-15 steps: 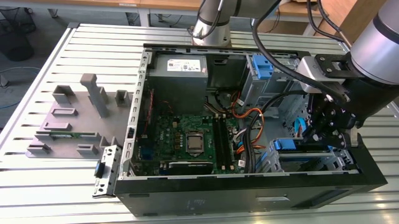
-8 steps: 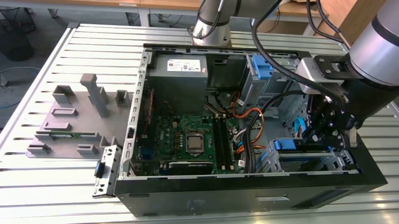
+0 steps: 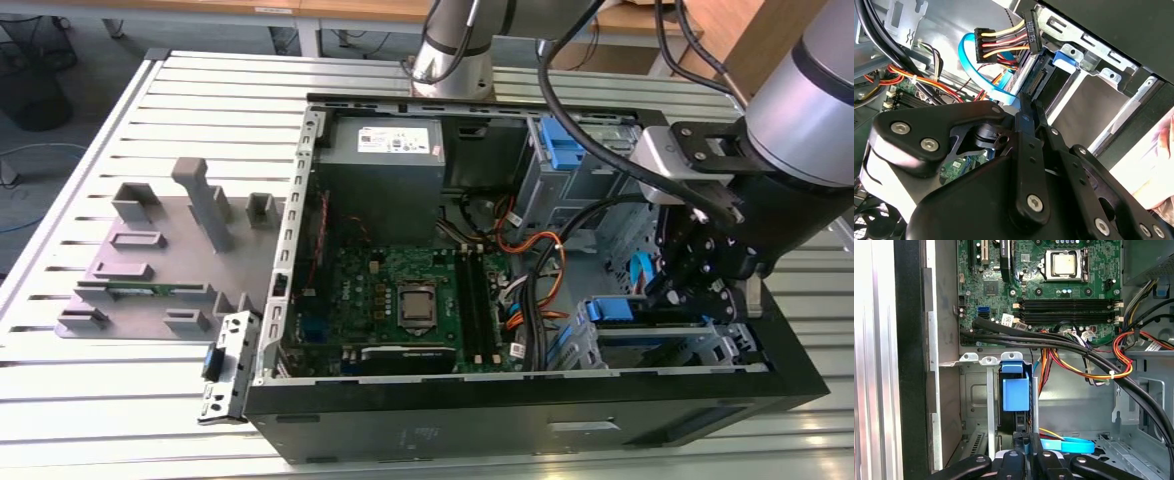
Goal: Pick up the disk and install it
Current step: 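Insert the first disk wire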
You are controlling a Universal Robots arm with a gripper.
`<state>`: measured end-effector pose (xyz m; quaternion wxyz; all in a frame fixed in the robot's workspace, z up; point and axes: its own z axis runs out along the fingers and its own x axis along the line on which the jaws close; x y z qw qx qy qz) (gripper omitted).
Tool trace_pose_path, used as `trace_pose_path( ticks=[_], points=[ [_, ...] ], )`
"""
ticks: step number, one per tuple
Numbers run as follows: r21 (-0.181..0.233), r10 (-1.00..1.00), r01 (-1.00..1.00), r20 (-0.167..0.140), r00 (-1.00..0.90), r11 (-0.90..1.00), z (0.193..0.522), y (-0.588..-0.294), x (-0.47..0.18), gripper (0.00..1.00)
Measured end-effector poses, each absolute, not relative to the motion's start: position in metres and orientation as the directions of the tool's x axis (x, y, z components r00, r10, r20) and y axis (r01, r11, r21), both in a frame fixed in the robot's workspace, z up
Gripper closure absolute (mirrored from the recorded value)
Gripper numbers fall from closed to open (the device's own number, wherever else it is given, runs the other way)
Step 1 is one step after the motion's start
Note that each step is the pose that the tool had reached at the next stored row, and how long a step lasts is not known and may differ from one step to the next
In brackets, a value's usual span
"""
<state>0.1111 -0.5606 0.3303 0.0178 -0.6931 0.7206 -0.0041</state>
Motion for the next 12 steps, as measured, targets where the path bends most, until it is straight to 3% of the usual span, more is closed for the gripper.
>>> trace_pose_path(
  ticks=[8,11,12],
  points=[
    [-0.031,-0.999,-0.999,-0.02,-0.039,0.039,0.3301,-0.5605,0.1111,0.83],
    [-0.031,-0.999,-0.999,-0.02,-0.039,0.039,0.3301,-0.5605,0.1111,0.71],
    [-0.031,-0.999,-0.999,-0.02,-0.039,0.039,0.3301,-0.5605,0.1111,0.71]
  ],
)
